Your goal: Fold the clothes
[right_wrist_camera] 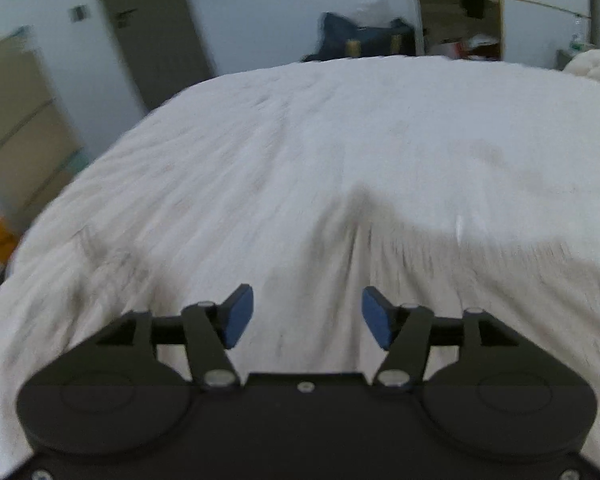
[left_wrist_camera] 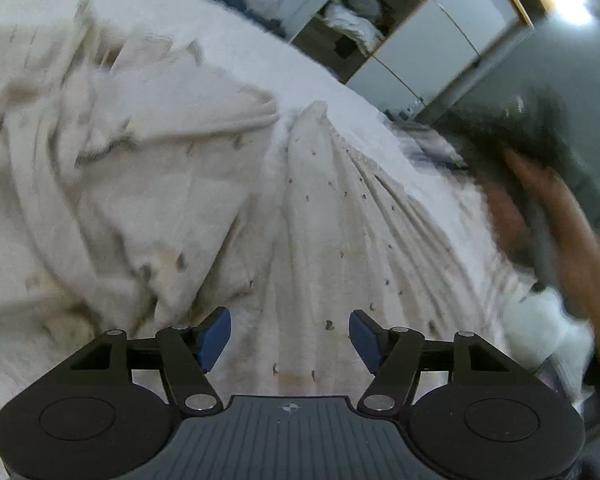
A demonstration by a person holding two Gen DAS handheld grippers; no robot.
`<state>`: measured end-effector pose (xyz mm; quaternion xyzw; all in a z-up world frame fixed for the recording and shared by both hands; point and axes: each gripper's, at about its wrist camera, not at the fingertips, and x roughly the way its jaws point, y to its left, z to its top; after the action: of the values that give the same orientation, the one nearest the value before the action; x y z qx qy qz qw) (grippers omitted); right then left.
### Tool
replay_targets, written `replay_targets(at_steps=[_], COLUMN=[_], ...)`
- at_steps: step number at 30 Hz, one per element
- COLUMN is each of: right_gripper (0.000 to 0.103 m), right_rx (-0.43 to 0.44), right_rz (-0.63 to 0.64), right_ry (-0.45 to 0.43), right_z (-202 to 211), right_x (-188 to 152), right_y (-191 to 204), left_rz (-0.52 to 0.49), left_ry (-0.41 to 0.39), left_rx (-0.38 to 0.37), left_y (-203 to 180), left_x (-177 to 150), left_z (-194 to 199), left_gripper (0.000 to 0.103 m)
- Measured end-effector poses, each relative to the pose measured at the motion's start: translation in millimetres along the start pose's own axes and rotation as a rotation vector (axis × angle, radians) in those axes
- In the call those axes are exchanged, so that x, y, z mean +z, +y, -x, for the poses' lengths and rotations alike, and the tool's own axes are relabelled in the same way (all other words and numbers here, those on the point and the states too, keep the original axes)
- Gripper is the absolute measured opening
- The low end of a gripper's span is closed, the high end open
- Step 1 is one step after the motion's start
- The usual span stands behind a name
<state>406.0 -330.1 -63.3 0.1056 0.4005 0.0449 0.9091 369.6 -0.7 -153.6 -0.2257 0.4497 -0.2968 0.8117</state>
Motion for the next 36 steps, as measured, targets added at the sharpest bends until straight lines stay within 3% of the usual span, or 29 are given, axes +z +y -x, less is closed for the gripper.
replay_targets(at_steps=[3, 5, 6, 8, 9, 11, 14, 16, 17, 19, 21, 22, 23, 24, 27, 29, 32, 36], right_gripper=[0.068, 0.068, 0.068, 0.068, 0.068, 0.062, 0.051, 0.037, 0.036, 0.037, 0.037, 0.040, 0.047, 0.051, 0.055, 0.066, 0.066, 0.066], right_rx=[0.030, 0.022, 0.018, 0.009, 0.008, 0.040, 0.088, 0.126, 0.171, 0.150, 0.121, 0.112, 0.094, 0.077, -0.003, -0.115, -0.230, -0.302], right_rz=[-0.031, -0.050, -0.065, -0.140, -0.181, -0.309, -0.500, -0.623, -0.652, -0.583, -0.484, -0.441, -0.410, -0.378, -0.298, -0.243, -0.201, -0.162], right_ry=[0.047, 0.055, 0.058, 0.049, 0.041, -0.003, -0.070, -0.107, -0.086, -0.059, -0.046, -0.056, -0.075, -0.094, -0.150, -0.199, -0.224, -0.197], right_z=[64.5, 88.5, 99.2, 106.8, 110.1, 110.7, 111.5, 111.9, 111.4, 117.3, 129.9, 139.3, 148.0, 156.7, 180.8, 190.3, 174.1, 134.1], right_x=[-95.2, -144.2, -167.4, -200.5, -216.8, -246.3, -290.6, -318.0, -318.9, -311.0, -297.7, -289.0, -279.8, -270.7, -240.1, -196.1, -141.1, -78.5], right_y=[7.1, 18.0, 22.8, 25.4, 26.1, 20.6, 12.3, 7.4, 8.3, 12.6, 13.4, 8.6, 0.1, -8.4, -45.1, -94.3, -150.8, -213.4], left_rz=[0.060, 0.065, 0.052, -0.002, -0.028, -0.063, -0.033, -0.006, -0.007, 0.011, 0.037, 0.047, 0.056, 0.054, -0.039, -0.105, -0.187, -0.228], left_ry=[0.040, 0.075, 0.089, 0.116, 0.120, 0.102, 0.003, -0.070, -0.083, -0.080, -0.081, -0.100, -0.118, -0.135, -0.171, -0.177, -0.127, -0.060], left_rx=[-0.044, -0.068, -0.071, -0.068, -0.049, -0.020, 0.009, 0.063, 0.085, 0.158, 0.153, 0.151, 0.150, 0.149, 0.067, -0.006, -0.088, -0.090], left_y=[16.2, 19.5, 18.3, 13.0, 10.9, 9.6, 19.3, 30.1, 32.0, 35.2, 34.6, 32.9, 30.6, 25.8, -3.4, -24.6, -57.8, -73.1], left_x=[-8.5, -18.9, -23.2, -35.6, -41.2, -48.7, -47.4, -43.3, -43.5, -45.9, -44.9, -43.8, -41.8, -39.7, -34.6, -33.6, -39.4, -33.8], left_z=[-3.3, -4.8, -5.7, -6.4, -5.1, 1.1, 27.2, 52.2, 56.5, 59.3, 61.7, 65.2, 69.7, 74.2, 81.4, 78.2, 51.9, 18.3], left_gripper=[0.053, 0.034, 0.030, 0.005, 0.001, 0.000, 0.000, 0.000, 0.000, 0.001, 0.001, 0.006, 0.018, 0.022, 0.030, 0.041, 0.043, 0.043])
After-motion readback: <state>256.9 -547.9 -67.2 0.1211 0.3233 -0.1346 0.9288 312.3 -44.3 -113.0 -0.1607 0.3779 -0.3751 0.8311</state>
